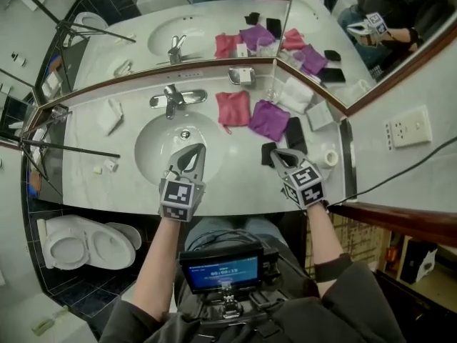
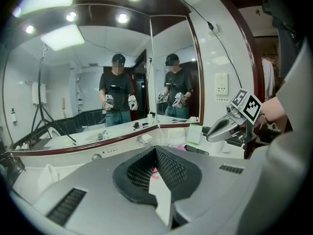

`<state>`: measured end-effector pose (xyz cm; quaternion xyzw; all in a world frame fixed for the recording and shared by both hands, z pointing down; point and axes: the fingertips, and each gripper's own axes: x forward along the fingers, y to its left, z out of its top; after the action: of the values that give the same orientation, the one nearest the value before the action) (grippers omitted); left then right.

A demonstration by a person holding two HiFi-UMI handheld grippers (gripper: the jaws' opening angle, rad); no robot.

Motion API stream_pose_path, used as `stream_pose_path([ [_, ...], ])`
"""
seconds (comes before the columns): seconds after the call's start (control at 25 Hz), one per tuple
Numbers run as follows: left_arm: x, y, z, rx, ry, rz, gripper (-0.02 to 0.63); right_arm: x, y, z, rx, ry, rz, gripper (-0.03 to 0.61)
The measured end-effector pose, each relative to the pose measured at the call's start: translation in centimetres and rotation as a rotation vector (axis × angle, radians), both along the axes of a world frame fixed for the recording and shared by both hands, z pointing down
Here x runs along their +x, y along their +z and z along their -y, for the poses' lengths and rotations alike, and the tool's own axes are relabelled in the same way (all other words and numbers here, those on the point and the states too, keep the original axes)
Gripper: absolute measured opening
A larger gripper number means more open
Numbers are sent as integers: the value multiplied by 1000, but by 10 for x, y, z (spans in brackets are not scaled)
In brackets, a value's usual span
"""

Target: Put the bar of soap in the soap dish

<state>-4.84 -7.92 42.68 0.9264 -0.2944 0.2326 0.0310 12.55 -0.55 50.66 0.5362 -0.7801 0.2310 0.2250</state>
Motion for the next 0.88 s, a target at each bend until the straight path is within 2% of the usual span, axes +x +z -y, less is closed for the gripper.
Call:
stream_pose_path([
  [0.2, -10, 7, -4, -22, 22, 6, 0, -13, 8, 12, -5, -23, -23, 17],
  [0.32, -16, 9, -3, -29, 36, 0, 0, -25, 10, 17, -15, 5, 21, 17],
  [0.68, -20, 10, 5, -1, 74, -38, 0, -30, 2, 59, -9, 348, 383, 18],
  [0.8, -15, 7, 6, 0, 70, -47, 0, -28, -2, 85, -12, 407, 504, 21],
  [0.88, -9, 5, 9, -2, 58, -57, 0, -24, -1, 107, -25, 434, 593, 66],
])
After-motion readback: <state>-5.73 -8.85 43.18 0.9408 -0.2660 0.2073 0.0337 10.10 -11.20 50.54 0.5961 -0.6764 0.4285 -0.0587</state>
